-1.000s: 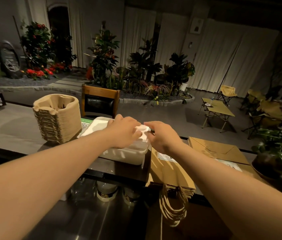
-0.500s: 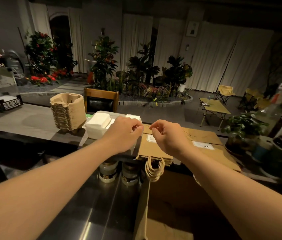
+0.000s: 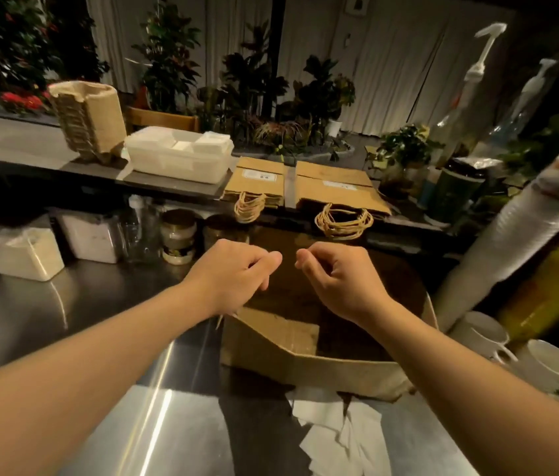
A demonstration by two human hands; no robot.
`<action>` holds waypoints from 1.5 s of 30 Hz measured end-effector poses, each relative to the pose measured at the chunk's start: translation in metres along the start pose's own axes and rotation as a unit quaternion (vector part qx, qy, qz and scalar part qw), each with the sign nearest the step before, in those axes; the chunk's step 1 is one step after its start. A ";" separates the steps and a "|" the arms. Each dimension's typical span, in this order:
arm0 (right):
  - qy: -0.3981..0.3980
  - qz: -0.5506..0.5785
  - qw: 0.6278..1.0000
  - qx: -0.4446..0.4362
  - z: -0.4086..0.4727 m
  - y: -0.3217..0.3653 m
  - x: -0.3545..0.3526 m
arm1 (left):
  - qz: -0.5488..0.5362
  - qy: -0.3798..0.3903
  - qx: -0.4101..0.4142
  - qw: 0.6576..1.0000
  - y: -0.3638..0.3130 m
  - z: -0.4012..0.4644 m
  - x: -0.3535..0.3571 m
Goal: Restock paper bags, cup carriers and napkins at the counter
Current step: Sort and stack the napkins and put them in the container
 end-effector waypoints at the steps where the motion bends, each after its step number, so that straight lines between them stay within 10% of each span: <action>1: -0.001 -0.008 1.000 -0.005 -0.018 -0.005 0.002 | -0.006 0.005 0.005 1.000 -0.001 -0.013 0.017; 11: -0.050 -0.047 0.988 -0.135 -0.168 -0.067 0.051 | -0.104 0.038 0.030 0.993 0.021 -0.117 0.181; 21: 0.095 -0.189 0.966 0.146 -0.256 -0.181 0.155 | 0.121 0.201 -0.023 0.972 0.076 -0.138 0.315; 33: 0.163 -0.185 0.965 0.093 -0.275 -0.148 0.184 | 0.225 0.127 -0.027 0.966 0.086 -0.181 0.294; 38: -0.025 0.008 0.980 0.196 -0.241 -0.162 0.153 | 0.105 0.007 -0.072 0.992 0.099 -0.182 0.278; 45: 0.061 -0.038 0.989 0.133 -0.229 -0.169 0.184 | 0.101 0.027 -0.129 0.986 0.121 -0.174 0.267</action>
Point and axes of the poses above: each hand's wrist, its own z-axis towards the middle knuckle, its own x-axis out of the palm, y = z × x, the point moved 7 cm from there along z, towards the middle knuckle, and after that the axes turned 3 degrees about -y, right-handed, at the moved point
